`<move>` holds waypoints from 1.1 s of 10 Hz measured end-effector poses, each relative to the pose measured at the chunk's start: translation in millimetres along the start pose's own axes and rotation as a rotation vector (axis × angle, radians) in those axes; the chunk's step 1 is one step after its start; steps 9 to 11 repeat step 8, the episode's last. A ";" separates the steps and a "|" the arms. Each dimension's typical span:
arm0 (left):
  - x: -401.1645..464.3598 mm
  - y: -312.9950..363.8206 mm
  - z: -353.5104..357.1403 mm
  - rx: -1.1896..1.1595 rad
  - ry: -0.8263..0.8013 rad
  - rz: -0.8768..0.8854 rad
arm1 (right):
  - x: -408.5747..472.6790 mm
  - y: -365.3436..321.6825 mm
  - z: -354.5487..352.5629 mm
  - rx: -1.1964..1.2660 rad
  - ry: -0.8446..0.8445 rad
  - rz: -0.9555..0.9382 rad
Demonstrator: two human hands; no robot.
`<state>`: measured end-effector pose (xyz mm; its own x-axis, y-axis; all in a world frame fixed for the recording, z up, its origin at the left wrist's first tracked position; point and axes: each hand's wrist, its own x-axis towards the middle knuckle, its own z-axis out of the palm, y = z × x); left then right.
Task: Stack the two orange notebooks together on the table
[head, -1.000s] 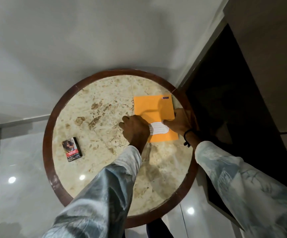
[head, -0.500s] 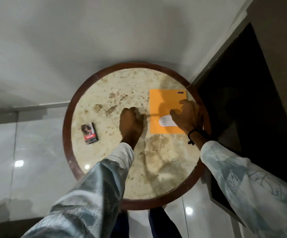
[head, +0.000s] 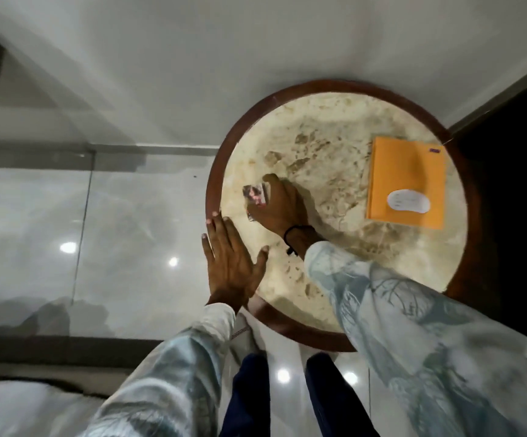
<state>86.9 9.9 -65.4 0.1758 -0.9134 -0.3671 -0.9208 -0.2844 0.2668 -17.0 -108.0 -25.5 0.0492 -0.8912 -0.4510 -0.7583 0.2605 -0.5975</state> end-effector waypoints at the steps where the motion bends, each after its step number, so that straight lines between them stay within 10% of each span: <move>1: -2.0 -8.9 13.6 0.021 0.028 0.040 | 5.7 -7.6 20.7 -0.088 0.021 -0.035; 5: 22.2 47.3 35.8 -0.011 0.075 0.306 | 30.4 67.5 -66.5 -0.042 0.360 0.127; 11: 29.9 66.3 52.1 0.136 0.133 0.303 | 38.0 81.8 -68.4 -0.057 0.314 0.122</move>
